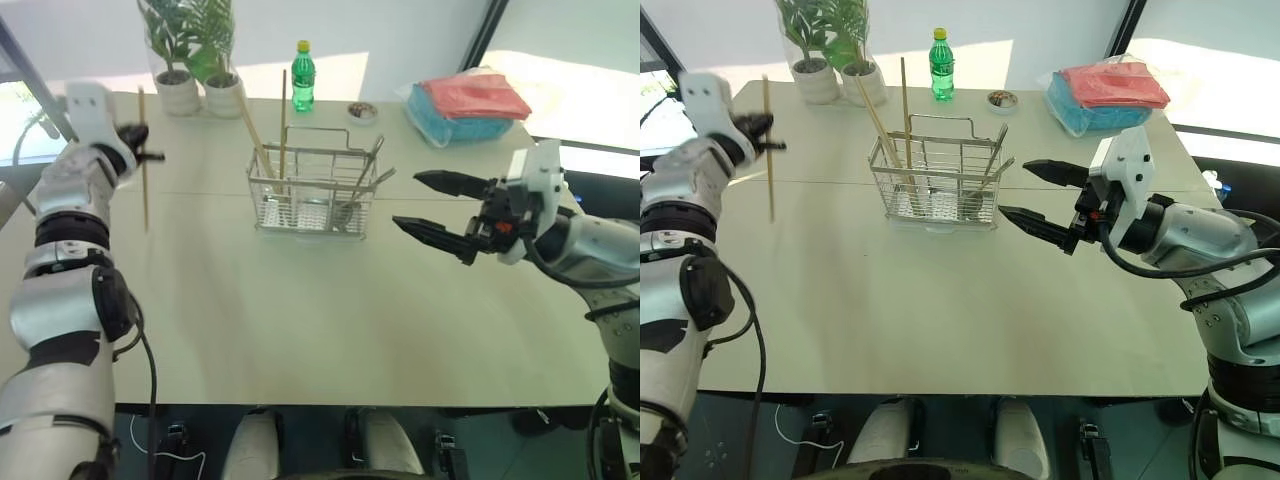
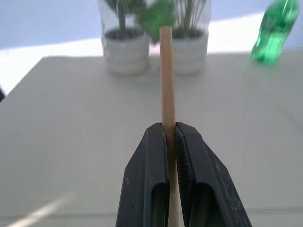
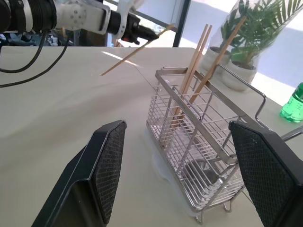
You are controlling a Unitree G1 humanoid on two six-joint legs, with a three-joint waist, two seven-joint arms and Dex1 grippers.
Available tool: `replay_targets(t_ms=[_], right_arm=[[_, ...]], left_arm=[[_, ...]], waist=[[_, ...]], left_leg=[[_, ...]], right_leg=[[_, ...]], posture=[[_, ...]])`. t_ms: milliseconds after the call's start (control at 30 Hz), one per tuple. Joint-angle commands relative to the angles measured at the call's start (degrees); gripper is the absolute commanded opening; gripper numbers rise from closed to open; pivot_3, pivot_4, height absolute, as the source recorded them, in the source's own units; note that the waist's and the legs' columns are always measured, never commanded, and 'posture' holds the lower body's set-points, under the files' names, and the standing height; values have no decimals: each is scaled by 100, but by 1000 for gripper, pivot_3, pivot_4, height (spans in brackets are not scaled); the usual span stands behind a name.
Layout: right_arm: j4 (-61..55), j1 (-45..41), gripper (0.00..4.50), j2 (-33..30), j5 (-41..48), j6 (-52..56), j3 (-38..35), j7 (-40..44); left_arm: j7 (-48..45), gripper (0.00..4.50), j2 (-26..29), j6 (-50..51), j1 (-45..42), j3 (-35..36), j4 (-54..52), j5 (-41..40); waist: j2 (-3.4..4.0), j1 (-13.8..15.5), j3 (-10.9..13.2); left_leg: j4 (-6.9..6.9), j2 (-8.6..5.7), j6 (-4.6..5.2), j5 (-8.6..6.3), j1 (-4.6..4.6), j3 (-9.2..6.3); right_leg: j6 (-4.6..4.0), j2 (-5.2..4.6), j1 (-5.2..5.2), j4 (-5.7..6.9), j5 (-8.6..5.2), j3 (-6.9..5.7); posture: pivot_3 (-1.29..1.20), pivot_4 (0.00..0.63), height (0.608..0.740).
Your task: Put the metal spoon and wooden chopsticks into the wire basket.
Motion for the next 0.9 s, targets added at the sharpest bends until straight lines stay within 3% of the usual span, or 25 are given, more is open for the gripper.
replay_targets(t_ms=[33, 400, 900], right_arm=[[-55, -151, 3600, -67, 152, 32, -226, -4], [-99, -183, 3600, -124, 253, 158, -303, -49], [-425, 95, 3600, -90, 329, 249, -414, -222]], left_arm=[[-93, 20, -194, -18, -191, 211, -1138, -504], [-43, 20, -1135, 668, -215, 123, -3323, -1365], [-125, 20, -1953, 615, -150, -252, -3361, -1395]], waist=[[0, -9, 0], [3, -23, 0], [2, -7, 0]], left_leg=[[0, 0, 0, 0, 2, 0], [0, 1, 0, 0, 15, 0], [1, 0, 0, 0, 14, -2]], right_leg=[[0, 0, 2, 0, 0, 0], [2, 2, 12, 0, 1, 1], [2, 3, 19, -8, 1, 1]], posture=[[0, 150, 723], [0, 150, 723], [0, 150, 723]])
